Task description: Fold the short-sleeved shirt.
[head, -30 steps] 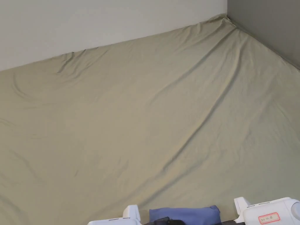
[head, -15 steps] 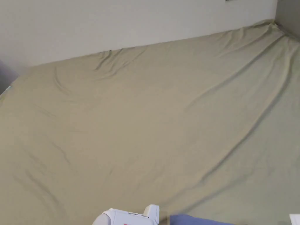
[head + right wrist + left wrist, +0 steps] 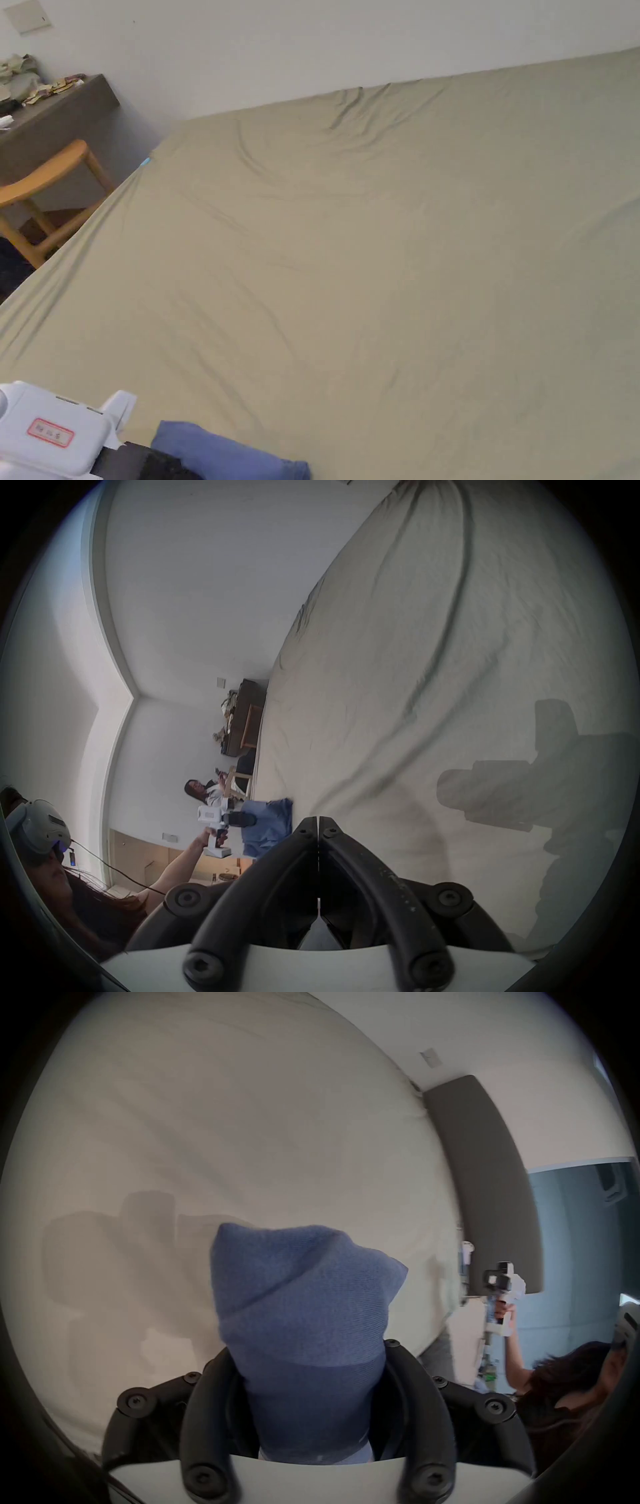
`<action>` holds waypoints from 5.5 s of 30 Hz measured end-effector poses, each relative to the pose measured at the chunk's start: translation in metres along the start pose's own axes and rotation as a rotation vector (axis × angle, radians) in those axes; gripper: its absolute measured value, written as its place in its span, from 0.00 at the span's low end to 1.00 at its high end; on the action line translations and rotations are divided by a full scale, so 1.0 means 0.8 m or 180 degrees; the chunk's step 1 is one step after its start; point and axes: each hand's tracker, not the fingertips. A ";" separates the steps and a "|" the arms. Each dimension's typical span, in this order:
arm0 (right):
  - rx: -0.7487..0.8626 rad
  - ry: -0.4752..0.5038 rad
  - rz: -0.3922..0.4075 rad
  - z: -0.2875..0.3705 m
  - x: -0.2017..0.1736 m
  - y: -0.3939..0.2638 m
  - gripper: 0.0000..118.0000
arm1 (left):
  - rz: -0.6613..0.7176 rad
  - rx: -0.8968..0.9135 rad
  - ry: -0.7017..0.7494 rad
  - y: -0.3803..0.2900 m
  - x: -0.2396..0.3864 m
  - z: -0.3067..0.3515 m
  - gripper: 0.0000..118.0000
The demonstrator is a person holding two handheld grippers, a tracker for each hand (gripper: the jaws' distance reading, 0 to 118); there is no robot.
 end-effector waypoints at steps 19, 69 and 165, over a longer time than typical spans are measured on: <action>0.0462 -0.0406 0.0353 0.031 0.007 0.049 0.00 | 0.0875 0.0676 0.1487 -0.072 -0.036 0.042 0.97; 0.3331 -0.1692 0.3329 0.243 -0.395 -0.051 0.00 | -0.1529 0.4818 0.2119 -0.187 0.766 0.065 0.00; 0.3498 -0.1863 0.3187 0.253 -0.399 -0.044 1.00 | -0.1487 0.4738 0.2247 -0.170 0.754 0.060 1.00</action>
